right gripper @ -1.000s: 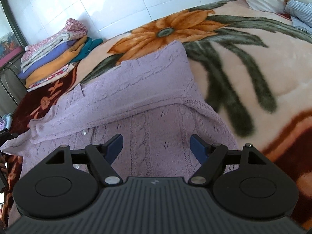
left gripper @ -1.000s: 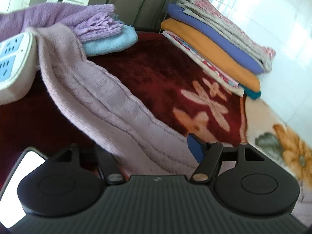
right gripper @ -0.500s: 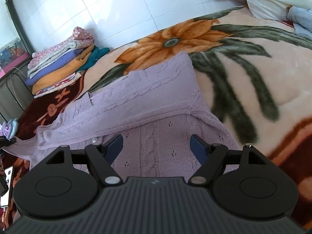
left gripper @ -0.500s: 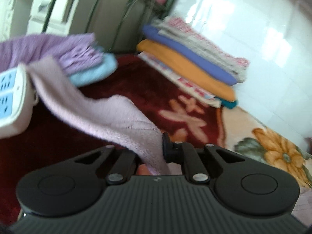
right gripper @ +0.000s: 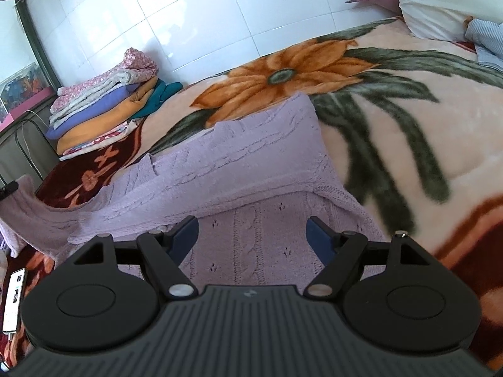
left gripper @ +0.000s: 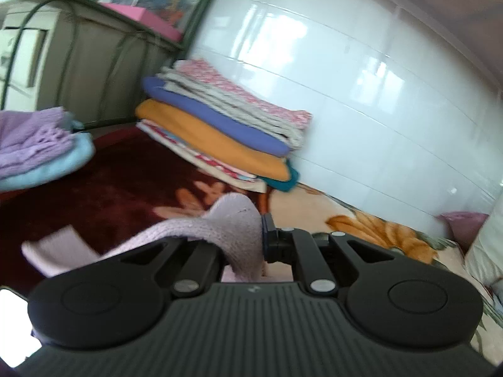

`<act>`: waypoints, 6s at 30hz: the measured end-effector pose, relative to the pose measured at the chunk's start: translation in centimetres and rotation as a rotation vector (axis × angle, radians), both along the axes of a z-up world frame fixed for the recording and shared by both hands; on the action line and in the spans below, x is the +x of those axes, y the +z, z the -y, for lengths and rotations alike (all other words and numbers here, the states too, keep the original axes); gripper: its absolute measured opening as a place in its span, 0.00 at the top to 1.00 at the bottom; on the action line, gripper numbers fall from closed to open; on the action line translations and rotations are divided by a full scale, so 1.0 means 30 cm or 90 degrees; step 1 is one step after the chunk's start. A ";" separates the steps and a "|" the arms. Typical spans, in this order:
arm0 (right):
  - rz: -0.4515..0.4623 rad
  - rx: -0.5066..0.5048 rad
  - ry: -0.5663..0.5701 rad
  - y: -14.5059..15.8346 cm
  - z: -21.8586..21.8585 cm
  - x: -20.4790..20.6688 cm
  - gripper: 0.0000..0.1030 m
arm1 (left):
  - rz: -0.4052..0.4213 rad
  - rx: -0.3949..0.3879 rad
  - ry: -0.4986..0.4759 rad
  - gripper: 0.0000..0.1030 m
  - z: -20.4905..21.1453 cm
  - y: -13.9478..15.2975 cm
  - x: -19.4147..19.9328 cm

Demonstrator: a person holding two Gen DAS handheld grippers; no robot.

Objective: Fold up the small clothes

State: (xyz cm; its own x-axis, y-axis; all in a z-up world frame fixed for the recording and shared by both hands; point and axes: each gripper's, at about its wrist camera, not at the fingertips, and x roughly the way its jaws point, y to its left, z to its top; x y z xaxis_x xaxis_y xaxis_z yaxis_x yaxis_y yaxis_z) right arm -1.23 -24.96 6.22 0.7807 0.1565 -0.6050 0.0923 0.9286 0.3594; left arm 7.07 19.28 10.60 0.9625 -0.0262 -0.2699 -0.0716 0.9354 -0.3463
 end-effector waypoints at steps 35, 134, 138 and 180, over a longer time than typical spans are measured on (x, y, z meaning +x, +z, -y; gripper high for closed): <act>-0.028 0.062 0.089 0.027 -0.090 0.127 0.21 | -0.249 0.015 -0.192 0.52 0.347 -0.208 -0.029; 0.140 -0.182 0.277 0.226 -0.532 0.325 0.95 | -0.321 -0.026 -0.138 0.52 0.168 -0.226 -0.167; 0.110 -0.186 0.233 0.170 -0.423 0.323 0.95 | -0.321 -0.019 -0.137 0.52 0.177 -0.218 -0.164; 0.128 -0.466 0.385 0.035 -0.663 0.357 0.88 | -0.306 0.046 -0.161 0.52 0.269 -0.162 -0.124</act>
